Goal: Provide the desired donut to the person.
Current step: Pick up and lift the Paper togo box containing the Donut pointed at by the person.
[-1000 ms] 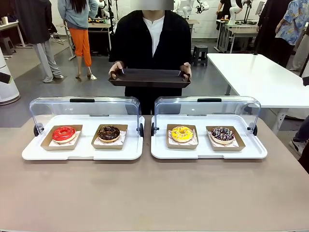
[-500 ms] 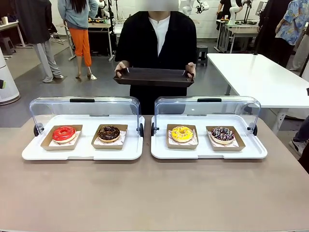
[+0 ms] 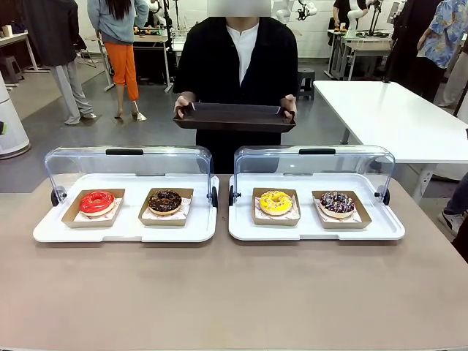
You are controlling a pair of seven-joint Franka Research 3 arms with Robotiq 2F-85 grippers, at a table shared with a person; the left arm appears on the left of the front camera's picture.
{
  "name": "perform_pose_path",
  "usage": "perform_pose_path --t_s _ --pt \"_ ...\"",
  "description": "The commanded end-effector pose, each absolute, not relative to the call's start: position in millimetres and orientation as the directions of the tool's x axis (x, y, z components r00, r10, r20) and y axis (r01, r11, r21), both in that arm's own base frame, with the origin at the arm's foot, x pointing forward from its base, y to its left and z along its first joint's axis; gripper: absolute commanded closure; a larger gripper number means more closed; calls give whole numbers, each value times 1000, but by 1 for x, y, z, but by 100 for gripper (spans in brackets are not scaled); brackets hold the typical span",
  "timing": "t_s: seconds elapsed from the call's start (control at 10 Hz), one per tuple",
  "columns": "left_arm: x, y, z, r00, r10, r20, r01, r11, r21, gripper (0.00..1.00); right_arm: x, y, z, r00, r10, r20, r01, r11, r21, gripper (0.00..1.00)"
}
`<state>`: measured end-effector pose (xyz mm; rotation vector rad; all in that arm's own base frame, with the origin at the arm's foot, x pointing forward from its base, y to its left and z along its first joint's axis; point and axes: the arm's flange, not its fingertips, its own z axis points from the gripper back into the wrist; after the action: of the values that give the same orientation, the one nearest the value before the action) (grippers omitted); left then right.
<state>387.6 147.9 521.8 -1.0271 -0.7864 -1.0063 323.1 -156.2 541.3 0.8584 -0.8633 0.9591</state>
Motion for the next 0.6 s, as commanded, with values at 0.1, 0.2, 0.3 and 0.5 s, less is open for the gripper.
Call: perform_pose_path --t_s 0.1,0.2,0.3,0.5 --pt "378 156 520 283 -276 918 956 153 -249 0 322 -157 539 272 285 919 -938 293 186 0" --pt "380 156 517 285 -281 916 956 158 -248 0 324 -154 538 278 289 916 -936 294 191 0" --pt "379 156 515 275 -277 921 959 149 -242 0 325 -153 537 276 279 920 -937 293 193 0" --pt "380 156 523 312 -285 906 947 168 -273 0 319 -157 542 288 299 910 -933 303 196 0"
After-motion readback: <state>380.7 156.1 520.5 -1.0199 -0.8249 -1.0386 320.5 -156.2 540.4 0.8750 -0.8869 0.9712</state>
